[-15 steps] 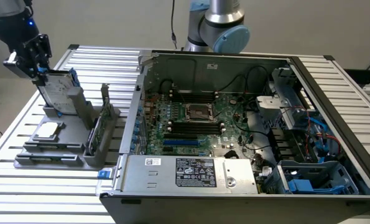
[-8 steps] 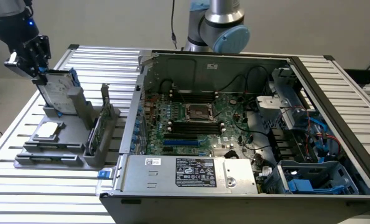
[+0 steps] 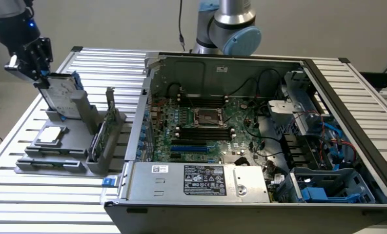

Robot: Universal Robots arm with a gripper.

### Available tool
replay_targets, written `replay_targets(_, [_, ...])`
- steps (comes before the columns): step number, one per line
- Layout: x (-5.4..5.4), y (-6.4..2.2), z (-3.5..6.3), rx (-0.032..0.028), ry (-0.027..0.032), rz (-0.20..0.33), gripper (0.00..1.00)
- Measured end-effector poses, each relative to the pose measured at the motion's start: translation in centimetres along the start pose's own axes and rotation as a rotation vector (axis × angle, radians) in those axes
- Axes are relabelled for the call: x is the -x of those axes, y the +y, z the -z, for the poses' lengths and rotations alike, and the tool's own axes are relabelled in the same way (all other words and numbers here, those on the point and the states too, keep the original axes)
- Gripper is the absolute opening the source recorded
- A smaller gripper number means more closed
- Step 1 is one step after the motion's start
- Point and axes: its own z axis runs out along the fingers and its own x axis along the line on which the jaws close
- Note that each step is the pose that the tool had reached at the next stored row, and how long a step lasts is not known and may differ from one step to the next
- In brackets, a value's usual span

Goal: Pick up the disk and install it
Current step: 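Pick up the disk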

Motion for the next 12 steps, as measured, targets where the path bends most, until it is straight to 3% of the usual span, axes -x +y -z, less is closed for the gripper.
replay_targets(12, [-0.09,0.02,0.0,0.0001,-0.0021,0.0,0.33])
